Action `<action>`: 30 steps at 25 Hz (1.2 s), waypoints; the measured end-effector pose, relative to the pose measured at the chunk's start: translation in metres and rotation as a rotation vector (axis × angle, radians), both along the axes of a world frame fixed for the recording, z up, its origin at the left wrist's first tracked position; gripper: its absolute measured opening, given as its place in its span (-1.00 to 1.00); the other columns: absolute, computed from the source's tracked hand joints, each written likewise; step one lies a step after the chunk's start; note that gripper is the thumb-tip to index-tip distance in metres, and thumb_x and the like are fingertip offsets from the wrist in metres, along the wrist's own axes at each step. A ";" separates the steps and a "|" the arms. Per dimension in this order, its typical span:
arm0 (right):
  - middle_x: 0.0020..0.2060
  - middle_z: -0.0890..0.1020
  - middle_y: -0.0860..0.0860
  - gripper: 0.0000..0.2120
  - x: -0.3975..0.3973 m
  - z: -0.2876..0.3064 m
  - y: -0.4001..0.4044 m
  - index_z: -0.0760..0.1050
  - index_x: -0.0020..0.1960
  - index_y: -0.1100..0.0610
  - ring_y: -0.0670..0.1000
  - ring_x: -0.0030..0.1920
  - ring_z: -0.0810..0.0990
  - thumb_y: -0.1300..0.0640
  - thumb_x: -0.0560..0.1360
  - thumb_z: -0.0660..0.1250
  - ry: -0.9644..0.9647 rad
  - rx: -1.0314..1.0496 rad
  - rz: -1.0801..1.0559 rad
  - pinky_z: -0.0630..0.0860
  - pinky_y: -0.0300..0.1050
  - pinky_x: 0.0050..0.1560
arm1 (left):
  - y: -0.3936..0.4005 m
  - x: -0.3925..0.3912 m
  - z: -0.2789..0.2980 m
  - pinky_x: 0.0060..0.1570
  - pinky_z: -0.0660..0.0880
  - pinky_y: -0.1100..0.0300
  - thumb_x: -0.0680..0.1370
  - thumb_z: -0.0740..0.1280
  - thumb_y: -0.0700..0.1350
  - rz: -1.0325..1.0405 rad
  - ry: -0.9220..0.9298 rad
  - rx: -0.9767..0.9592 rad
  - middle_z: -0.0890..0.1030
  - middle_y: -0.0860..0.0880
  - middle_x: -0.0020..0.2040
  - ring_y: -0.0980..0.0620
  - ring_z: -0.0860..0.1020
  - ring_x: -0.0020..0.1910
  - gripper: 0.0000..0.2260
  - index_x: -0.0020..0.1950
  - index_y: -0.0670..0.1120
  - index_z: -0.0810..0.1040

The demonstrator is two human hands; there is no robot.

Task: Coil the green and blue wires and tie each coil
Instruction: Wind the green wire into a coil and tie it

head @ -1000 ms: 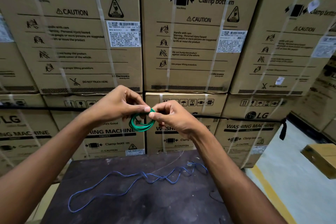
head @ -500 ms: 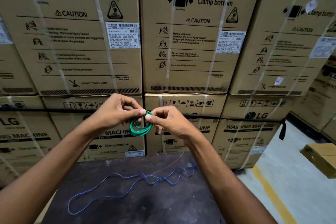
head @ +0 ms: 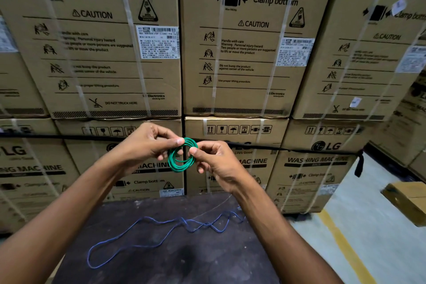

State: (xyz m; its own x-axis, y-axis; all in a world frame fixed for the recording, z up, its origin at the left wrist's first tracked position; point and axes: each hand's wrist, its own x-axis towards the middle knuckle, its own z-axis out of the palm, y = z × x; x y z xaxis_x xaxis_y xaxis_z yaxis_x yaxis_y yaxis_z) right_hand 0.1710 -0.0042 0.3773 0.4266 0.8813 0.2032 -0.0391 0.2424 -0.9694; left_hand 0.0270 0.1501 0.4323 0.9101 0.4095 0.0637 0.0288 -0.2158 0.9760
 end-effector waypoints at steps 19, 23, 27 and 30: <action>-0.02 0.69 0.07 -0.81 0.062 -0.047 -0.048 0.64 0.20 0.07 -0.06 -0.13 0.60 0.11 0.61 0.37 -0.187 -0.215 -0.328 0.48 -0.24 -0.36 | -0.033 0.068 -0.071 -0.48 0.42 0.39 0.57 0.42 -0.20 0.088 0.030 -0.043 0.70 -0.04 -0.32 0.15 0.47 -0.48 -0.91 -0.06 -0.16 0.72; 0.02 0.67 -0.09 -0.75 0.091 -0.080 -0.083 0.61 0.26 0.10 -0.17 0.02 0.63 0.12 0.59 0.40 -0.315 -0.242 -0.464 0.58 -0.28 -0.11 | -0.058 0.103 -0.105 -0.49 0.43 0.40 0.57 0.43 -0.21 0.092 0.055 -0.066 0.69 0.01 -0.37 0.21 0.47 -0.51 -0.92 -0.08 -0.14 0.71; 0.06 0.69 -0.04 -0.67 0.116 -0.126 -0.115 0.60 0.26 0.07 -0.10 0.06 0.64 0.05 0.51 0.44 -0.420 -0.329 -0.537 0.58 -0.15 0.13 | -0.091 0.135 -0.151 -0.50 0.43 0.40 0.58 0.42 -0.23 0.070 0.105 -0.099 0.68 0.04 -0.40 0.22 0.46 -0.54 -0.91 -0.08 -0.19 0.70; 0.08 0.69 0.01 -0.70 0.133 -0.161 -0.145 0.62 0.24 0.13 -0.17 0.00 0.62 0.13 0.52 0.44 -0.415 -0.416 -0.569 0.53 -0.30 0.03 | -0.113 0.155 -0.193 -0.50 0.43 0.40 0.58 0.41 -0.24 0.044 0.160 -0.139 0.68 0.04 -0.39 0.22 0.45 -0.54 -0.89 -0.12 -0.16 0.70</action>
State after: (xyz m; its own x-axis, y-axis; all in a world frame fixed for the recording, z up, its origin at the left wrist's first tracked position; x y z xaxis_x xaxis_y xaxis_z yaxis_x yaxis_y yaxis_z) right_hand 0.3038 -0.1496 0.2165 0.7934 0.5908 0.1465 0.3630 -0.2661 -0.8930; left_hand 0.1821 0.0372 0.2388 0.8851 0.4439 -0.1401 0.1924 -0.0748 0.9785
